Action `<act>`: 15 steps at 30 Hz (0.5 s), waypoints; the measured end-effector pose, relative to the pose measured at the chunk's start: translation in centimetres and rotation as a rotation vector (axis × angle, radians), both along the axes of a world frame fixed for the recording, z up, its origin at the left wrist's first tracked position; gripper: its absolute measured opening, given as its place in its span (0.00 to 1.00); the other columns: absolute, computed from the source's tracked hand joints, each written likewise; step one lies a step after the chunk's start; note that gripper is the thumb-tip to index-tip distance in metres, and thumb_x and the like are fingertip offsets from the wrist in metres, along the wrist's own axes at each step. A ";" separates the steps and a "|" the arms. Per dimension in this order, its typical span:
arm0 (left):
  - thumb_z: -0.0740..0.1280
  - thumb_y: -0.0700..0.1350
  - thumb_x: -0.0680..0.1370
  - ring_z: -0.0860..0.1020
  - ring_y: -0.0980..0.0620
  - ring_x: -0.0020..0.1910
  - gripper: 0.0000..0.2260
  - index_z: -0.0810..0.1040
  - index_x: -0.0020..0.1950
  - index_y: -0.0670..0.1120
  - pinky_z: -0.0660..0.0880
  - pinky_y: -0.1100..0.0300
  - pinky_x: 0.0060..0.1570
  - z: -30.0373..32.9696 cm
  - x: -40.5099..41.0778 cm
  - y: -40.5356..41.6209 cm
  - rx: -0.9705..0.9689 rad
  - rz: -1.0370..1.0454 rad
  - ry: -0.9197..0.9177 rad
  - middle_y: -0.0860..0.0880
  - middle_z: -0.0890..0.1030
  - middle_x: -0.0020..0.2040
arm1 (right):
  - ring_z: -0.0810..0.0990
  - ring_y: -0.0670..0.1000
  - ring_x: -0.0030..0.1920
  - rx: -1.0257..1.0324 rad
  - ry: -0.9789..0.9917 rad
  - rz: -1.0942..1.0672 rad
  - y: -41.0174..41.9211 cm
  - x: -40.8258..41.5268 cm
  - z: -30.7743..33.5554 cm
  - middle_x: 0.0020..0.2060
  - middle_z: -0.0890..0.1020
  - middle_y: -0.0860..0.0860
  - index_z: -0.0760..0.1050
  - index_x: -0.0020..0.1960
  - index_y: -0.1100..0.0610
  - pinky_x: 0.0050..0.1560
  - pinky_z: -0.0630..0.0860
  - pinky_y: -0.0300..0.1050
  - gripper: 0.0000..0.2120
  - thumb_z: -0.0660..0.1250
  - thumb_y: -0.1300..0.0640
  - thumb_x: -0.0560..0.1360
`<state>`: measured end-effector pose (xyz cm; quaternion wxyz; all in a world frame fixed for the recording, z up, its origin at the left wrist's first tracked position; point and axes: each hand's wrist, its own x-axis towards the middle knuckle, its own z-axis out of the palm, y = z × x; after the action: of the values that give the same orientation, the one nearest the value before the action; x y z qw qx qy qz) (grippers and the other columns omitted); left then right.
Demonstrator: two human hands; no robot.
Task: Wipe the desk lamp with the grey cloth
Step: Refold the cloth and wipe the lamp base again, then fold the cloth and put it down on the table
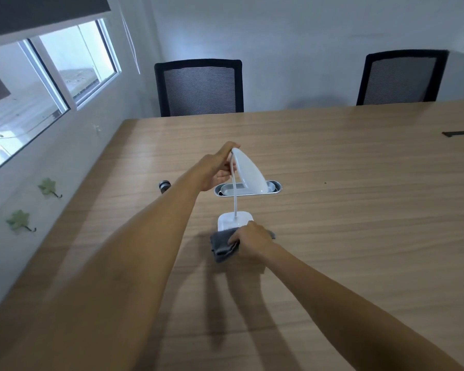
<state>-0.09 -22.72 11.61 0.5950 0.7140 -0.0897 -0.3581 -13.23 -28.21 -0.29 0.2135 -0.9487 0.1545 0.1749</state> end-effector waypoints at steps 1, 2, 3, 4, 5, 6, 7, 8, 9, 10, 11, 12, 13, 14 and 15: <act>0.68 0.57 0.73 0.78 0.47 0.50 0.16 0.77 0.43 0.43 0.73 0.56 0.65 0.0 -0.2 0.0 0.001 0.003 -0.001 0.46 0.80 0.44 | 0.75 0.59 0.62 0.029 0.038 0.044 -0.1 -0.3 0.4 0.61 0.79 0.54 0.80 0.59 0.48 0.62 0.74 0.49 0.18 0.64 0.58 0.72; 0.68 0.57 0.73 0.78 0.47 0.50 0.16 0.76 0.42 0.44 0.73 0.56 0.65 0.1 -0.3 0.0 0.001 0.004 -0.002 0.46 0.80 0.44 | 0.76 0.58 0.62 0.058 0.059 0.089 -0.3 -0.7 0.8 0.61 0.80 0.52 0.81 0.59 0.49 0.62 0.74 0.48 0.19 0.62 0.62 0.72; 0.68 0.57 0.73 0.78 0.47 0.50 0.16 0.76 0.42 0.44 0.73 0.56 0.64 0.2 -0.4 0.0 -0.002 0.003 -0.007 0.46 0.80 0.45 | 0.76 0.56 0.62 0.108 0.066 0.100 -0.5 -1.1 1.4 0.60 0.81 0.50 0.81 0.58 0.50 0.63 0.74 0.48 0.21 0.60 0.65 0.71; 0.67 0.57 0.74 0.78 0.47 0.50 0.16 0.76 0.42 0.44 0.74 0.56 0.63 0.2 -0.4 0.0 -0.001 0.002 -0.016 0.45 0.80 0.46 | 0.76 0.54 0.62 0.160 0.060 0.091 -1.0 -1.4 2.0 0.60 0.82 0.50 0.82 0.57 0.51 0.64 0.74 0.47 0.23 0.58 0.67 0.70; 0.67 0.58 0.74 0.78 0.47 0.51 0.16 0.76 0.43 0.44 0.74 0.57 0.63 0.3 -0.5 0.1 0.000 0.001 -0.026 0.45 0.79 0.48 | 0.76 0.53 0.62 0.199 0.028 0.066 -1.6 -1.6 2.5 0.60 0.82 0.50 0.82 0.56 0.52 0.65 0.73 0.47 0.24 0.57 0.68 0.69; 0.67 0.59 0.74 0.79 0.47 0.52 0.17 0.76 0.43 0.44 0.74 0.57 0.63 0.2 -0.4 0.3 0.006 -0.001 -0.041 0.45 0.79 0.49 | 0.77 0.52 0.62 0.224 -0.022 0.039 -2.3 -1.7 3.1 0.59 0.83 0.50 0.83 0.56 0.53 0.66 0.73 0.46 0.24 0.57 0.68 0.67; 0.66 0.60 0.74 0.79 0.47 0.53 0.19 0.76 0.44 0.44 0.73 0.56 0.64 0.1 -0.3 0.5 0.012 -0.003 -0.056 0.45 0.79 0.50 | 0.77 0.52 0.61 0.243 -0.070 0.009 -2.9 -1.7 3.6 0.58 0.83 0.50 0.83 0.55 0.53 0.65 0.73 0.46 0.25 0.57 0.68 0.67; 0.65 0.62 0.74 0.78 0.46 0.56 0.21 0.76 0.46 0.43 0.73 0.55 0.65 0.0 -0.1 0.7 0.019 -0.004 -0.072 0.45 0.80 0.51 | 0.78 0.52 0.60 0.261 -0.109 -0.021 -3.5 -1.7 4.0 0.57 0.84 0.51 0.82 0.55 0.54 0.64 0.74 0.46 0.24 0.57 0.68 0.66; 0.63 0.64 0.74 0.78 0.46 0.58 0.25 0.77 0.49 0.41 0.72 0.54 0.66 -0.2 0.0 1.0 0.022 0.003 -0.084 0.44 0.80 0.54 | 0.79 0.52 0.58 0.280 -0.137 -0.051 -4.0 -1.7 4.4 0.55 0.84 0.51 0.82 0.55 0.54 0.61 0.75 0.46 0.23 0.58 0.67 0.67; 0.61 0.65 0.75 0.78 0.45 0.60 0.29 0.77 0.55 0.40 0.73 0.54 0.66 -0.5 0.2 1.3 0.028 0.016 -0.095 0.43 0.80 0.57 | 0.79 0.52 0.56 0.303 -0.155 -0.079 -4.4 -1.8 4.7 0.54 0.84 0.52 0.82 0.55 0.54 0.58 0.76 0.46 0.20 0.60 0.66 0.68; 0.58 0.66 0.76 0.77 0.45 0.61 0.32 0.76 0.61 0.38 0.73 0.54 0.64 -0.9 0.3 1.8 0.047 0.029 -0.103 0.42 0.79 0.59 | 0.80 0.52 0.54 0.334 -0.159 -0.112 -4.8 -1.9 4.9 0.52 0.83 0.53 0.81 0.55 0.55 0.54 0.77 0.45 0.18 0.62 0.64 0.68; 0.56 0.67 0.76 0.78 0.46 0.60 0.34 0.75 0.64 0.38 0.74 0.55 0.63 -1.3 0.4 2.3 0.086 0.033 -0.121 0.42 0.79 0.61 | 0.79 0.52 0.51 0.377 -0.151 -0.153 -5.1 -2.0 4.9 0.49 0.83 0.53 0.81 0.55 0.55 0.50 0.76 0.44 0.17 0.64 0.64 0.69; 0.55 0.68 0.76 0.78 0.47 0.59 0.35 0.75 0.64 0.39 0.74 0.55 0.61 -1.7 0.4 3.1 0.144 0.025 -0.146 0.42 0.79 0.62 | 0.79 0.52 0.49 0.431 -0.142 -0.196 -5.3 -2.1 4.8 0.47 0.81 0.53 0.81 0.54 0.54 0.47 0.75 0.43 0.15 0.65 0.64 0.69; 0.56 0.69 0.75 0.78 0.47 0.57 0.34 0.76 0.62 0.41 0.74 0.55 0.60 -2.3 0.3 3.9 0.208 -0.006 -0.157 0.43 0.79 0.62 | 0.78 0.53 0.48 0.490 -0.134 -0.240 -5.3 -2.2 4.6 0.46 0.81 0.53 0.81 0.52 0.54 0.45 0.75 0.42 0.14 0.66 0.64 0.69; 0.57 0.70 0.73 0.78 0.48 0.58 0.34 0.76 0.61 0.42 0.74 0.55 0.60 -2.8 0.1 4.8 0.261 -0.062 -0.140 0.44 0.80 0.62 | 0.77 0.53 0.47 0.550 -0.128 -0.273 -5.3 -2.4 4.5 0.45 0.80 0.53 0.80 0.50 0.53 0.43 0.74 0.41 0.13 0.66 0.65 0.69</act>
<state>0.00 -17.90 8.80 0.4779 0.8054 -0.1055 -0.3344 -15.59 -33.48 4.19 0.4929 -0.8350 0.2135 0.1197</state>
